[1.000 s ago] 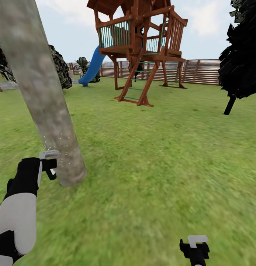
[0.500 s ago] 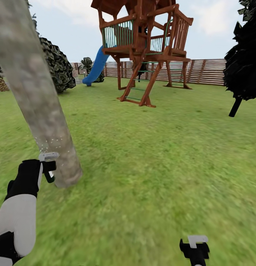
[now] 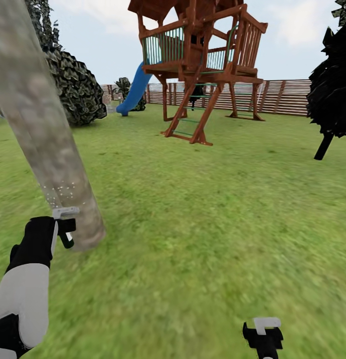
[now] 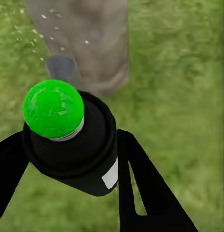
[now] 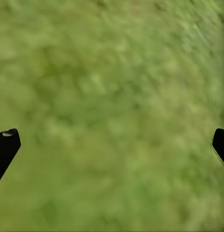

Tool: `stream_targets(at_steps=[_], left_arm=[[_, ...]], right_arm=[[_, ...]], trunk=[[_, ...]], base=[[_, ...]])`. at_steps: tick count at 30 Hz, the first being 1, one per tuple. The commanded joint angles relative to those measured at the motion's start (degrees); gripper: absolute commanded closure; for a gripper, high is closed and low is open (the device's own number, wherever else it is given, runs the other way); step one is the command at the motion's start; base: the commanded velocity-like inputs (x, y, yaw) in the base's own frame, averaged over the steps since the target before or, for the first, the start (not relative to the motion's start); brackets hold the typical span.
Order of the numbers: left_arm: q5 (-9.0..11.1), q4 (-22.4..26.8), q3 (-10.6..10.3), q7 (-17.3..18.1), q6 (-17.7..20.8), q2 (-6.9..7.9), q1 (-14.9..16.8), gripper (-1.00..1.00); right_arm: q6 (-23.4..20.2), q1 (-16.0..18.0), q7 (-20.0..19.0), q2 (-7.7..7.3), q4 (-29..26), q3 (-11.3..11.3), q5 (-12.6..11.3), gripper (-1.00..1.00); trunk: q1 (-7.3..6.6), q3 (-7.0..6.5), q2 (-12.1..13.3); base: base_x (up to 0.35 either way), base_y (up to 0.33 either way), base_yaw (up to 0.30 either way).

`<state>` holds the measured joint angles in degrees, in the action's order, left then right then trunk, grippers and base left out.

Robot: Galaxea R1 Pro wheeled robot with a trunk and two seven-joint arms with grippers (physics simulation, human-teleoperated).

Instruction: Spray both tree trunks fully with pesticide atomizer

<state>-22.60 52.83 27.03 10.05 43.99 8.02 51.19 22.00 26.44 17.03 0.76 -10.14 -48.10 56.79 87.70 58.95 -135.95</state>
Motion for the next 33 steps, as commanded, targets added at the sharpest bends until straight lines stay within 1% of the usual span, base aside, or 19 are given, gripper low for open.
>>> stream_targets(at_steps=[1, 6, 17, 33], left_arm=[[-0.60, 0.08, 0.12, 0.53, 0.21, -0.03, 0.05, 1.00], [-0.61, 0.08, 0.12, 0.55, 0.21, -0.03, 0.05, 1.00], [-0.58, 0.05, 0.19, 0.50, 0.13, -0.03, -0.81, 1.00], [-0.78, 0.08, 0.21, 0.50, 0.13, -0.03, -0.83, 1.00]], right_arm=[[0.15, 0.05, 0.19, 0.03, 0.03, -0.46, 0.60, -1.00], [0.15, 0.02, 0.19, 0.03, 0.03, -0.43, 0.60, -1.00], [0.15, 0.05, 0.19, 0.03, 0.03, -0.41, 0.60, -1.00], [0.15, 0.04, 0.19, 0.03, 0.03, -0.46, 0.60, -1.00]], trunk=[[0.00, 0.05, -0.02], [0.00, 0.05, -0.02], [0.00, 0.05, -0.02], [0.00, 0.05, -0.02]], base=[[0.084, -0.271, 0.000], [0.124, -0.264, 0.034], [0.215, -0.215, 0.260], [0.188, -0.219, 0.015]])
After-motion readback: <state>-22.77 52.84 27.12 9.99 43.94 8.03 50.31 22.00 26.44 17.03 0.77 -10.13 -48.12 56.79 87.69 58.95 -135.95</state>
